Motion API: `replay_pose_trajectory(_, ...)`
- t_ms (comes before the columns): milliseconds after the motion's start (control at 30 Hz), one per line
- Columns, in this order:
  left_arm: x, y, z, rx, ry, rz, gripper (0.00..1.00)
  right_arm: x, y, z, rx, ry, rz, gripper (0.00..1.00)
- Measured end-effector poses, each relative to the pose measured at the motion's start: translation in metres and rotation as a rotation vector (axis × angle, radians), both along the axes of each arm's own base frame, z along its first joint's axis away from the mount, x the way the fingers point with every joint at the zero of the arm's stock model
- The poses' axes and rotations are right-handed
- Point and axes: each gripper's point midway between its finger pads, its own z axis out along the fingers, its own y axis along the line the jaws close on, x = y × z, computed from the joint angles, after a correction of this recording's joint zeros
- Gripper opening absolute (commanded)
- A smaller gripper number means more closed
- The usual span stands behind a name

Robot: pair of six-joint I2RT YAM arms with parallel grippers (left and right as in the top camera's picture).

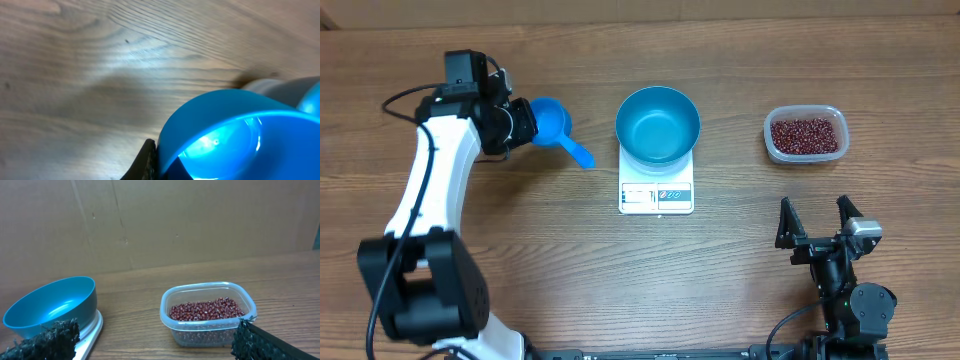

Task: Scoop item into bowl and weigh 150g on scale
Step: 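Lift the blue scoop with the left gripper toward the teal bowl, then reach the right gripper to the scoop handle and grasp it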

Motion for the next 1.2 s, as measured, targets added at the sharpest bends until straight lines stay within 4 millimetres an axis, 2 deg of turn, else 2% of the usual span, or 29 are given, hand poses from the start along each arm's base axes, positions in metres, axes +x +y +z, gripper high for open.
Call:
replay_pose_trajectory(200, -0.012, -0.014, 0.043, -0.107, -0.049, 0.056, 0.04, 0.0, 0.0, 0.0, 0.0, 0.0, 0.0, 1.0)
replay_pose_trajectory(267, -0.018, -0.025, 0.064, -0.158, -0.082, 0.049, 0.04, 0.0, 0.0, 0.0, 0.0, 0.0, 0.0, 1.0)
replay_pose_trajectory(333, -0.023, -0.034, 0.071, -0.173, -0.089, 0.031, 0.04, 0.0, 0.001, 0.0, 0.005, 0.0, 0.008, 1.0)
replay_pose_trajectory(367, -0.027, -0.045, 0.074, -0.186, -0.087, 0.009, 0.04, 0.0, 0.003, 0.002, 0.009, -0.006, 0.015, 1.0)
replay_pose_trajectory(533, -0.034, -0.074, 0.075, -0.204, -0.069, -0.05, 0.04, -0.003, 0.02, 0.016, 0.047, -0.06, 0.121, 1.0)
replay_pose_trajectory(700, -0.039, -0.095, 0.075, -0.207, -0.055, -0.077, 0.04, -0.01, 0.042, 0.02, 0.11, -0.049, 0.254, 1.0)
replay_pose_trajectory(767, -0.039, -0.098, 0.074, -0.201, -0.052, -0.074, 0.04, -0.016, 0.051, 0.037, 0.125, -0.061, 0.307, 1.0)
replay_pose_trajectory(833, -0.04, -0.101, 0.074, -0.192, -0.054, -0.077, 0.04, -0.022, 0.058, 0.063, 0.136, -0.082, 0.352, 1.0)
replay_pose_trajectory(933, -0.039, -0.104, 0.073, -0.185, -0.056, -0.074, 0.04, -0.026, 0.066, 0.087, 0.144, -0.08, 0.403, 1.0)
replay_pose_trajectory(1067, -0.04, -0.109, 0.073, -0.184, -0.052, -0.07, 0.04, -0.023, 0.078, 0.101, 0.179, 0.021, 0.483, 1.0)
replay_pose_trajectory(1200, -0.039, -0.12, 0.076, -0.19, -0.065, -0.082, 0.04, -0.012, 0.086, 0.118, 0.232, 0.147, 0.543, 1.0)
